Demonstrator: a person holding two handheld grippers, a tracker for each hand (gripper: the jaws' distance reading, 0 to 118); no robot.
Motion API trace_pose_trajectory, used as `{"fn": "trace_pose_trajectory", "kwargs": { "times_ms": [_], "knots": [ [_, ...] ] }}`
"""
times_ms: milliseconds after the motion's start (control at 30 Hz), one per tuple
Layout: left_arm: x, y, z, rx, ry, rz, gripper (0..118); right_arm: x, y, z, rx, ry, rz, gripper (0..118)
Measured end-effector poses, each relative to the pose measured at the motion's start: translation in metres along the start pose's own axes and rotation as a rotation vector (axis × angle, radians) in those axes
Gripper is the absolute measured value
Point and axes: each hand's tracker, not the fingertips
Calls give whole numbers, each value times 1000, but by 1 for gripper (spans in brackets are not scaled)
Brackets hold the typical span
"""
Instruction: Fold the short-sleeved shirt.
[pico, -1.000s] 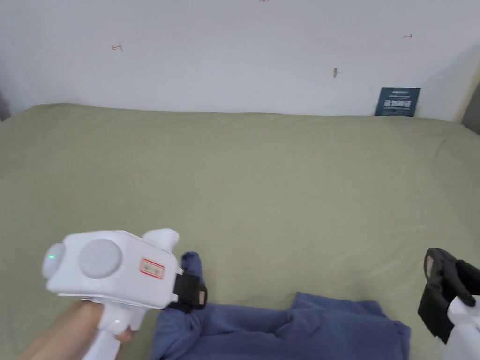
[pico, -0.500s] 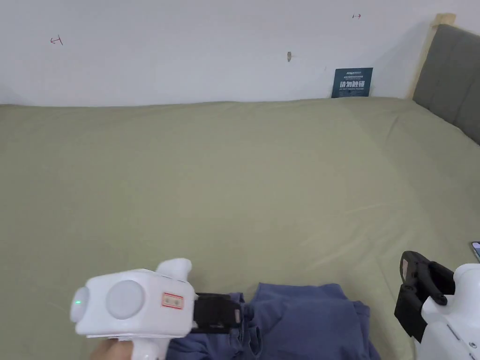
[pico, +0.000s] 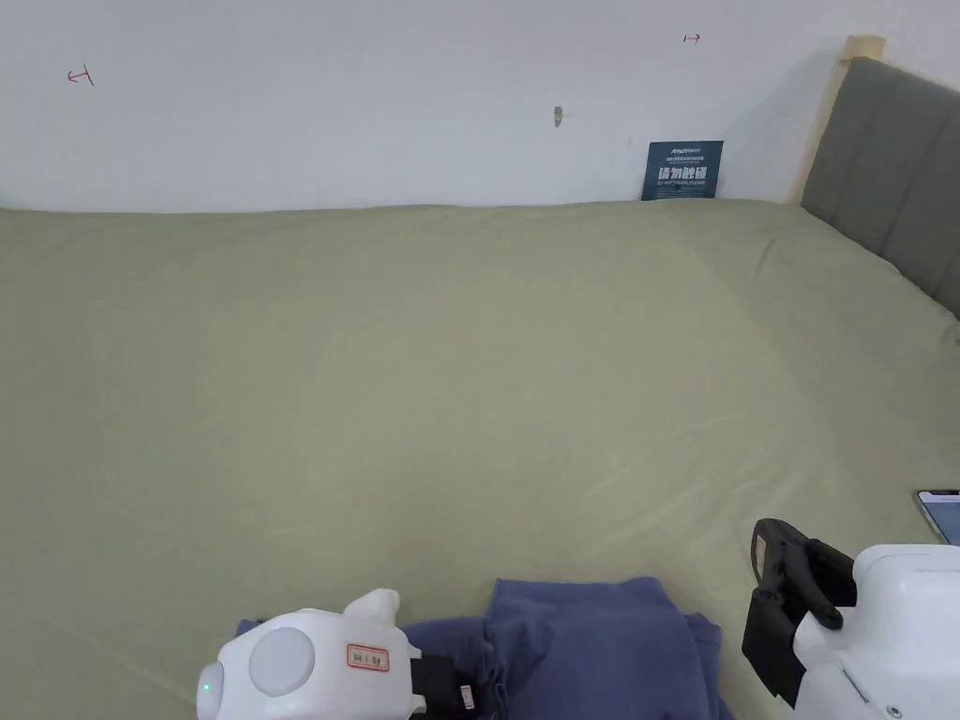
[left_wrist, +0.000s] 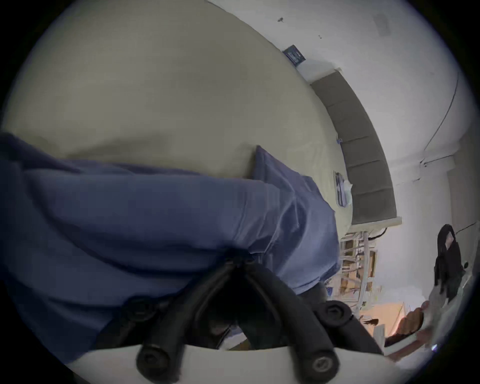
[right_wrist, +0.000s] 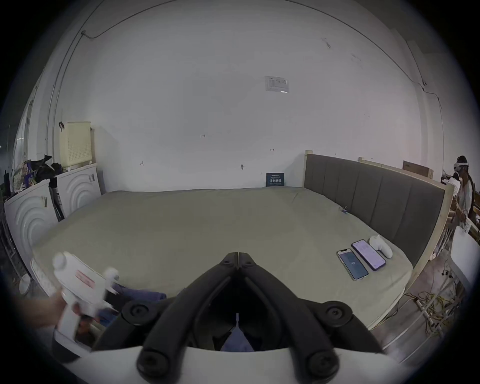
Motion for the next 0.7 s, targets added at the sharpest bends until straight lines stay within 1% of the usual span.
{"fn": "trace_pose_trajectory", "kwargs": {
  "times_ms": [33, 100, 167, 200, 300, 367, 433, 500, 633, 667, 700],
  "knots": [
    [1, 2, 3, 16, -14, 24, 0, 0, 0, 0, -1, 1, -1, 1],
    [5, 8, 23, -6, -8, 17, 0, -2, 1, 0, -1, 0, 3, 1],
    [8, 11, 61, 28, 11, -70, 0, -6, 4, -4, -2, 7, 10, 1],
    [7, 12, 81, 48, 5, -77, 0, -8, 5, -6, -1, 11, 13, 1],
    [-15, 12, 151, 143, -15, -65, 0, -18, 8, -11, 2, 37, 14, 1],
    [-39, 9, 189, 197, 32, -31, 0, -28, 9, -15, 2, 60, 28, 1],
    [-64, 5, 212, 220, 85, -13, 0, -37, 9, -17, 11, 71, 39, 1],
    [-95, 7, 218, 232, 117, 63, 0, -44, 10, -20, 10, 91, 42, 1],
    [-121, 5, 202, 182, 35, 90, 0, -57, 5, -22, -8, 104, 47, 1],
    [-125, 5, 195, 175, -14, 107, 4, -59, 4, -22, -13, 108, 48, 1],
    [-129, 6, 189, 155, -53, 112, 26, -60, 3, -22, -22, 110, 53, 1]
  ]
}}
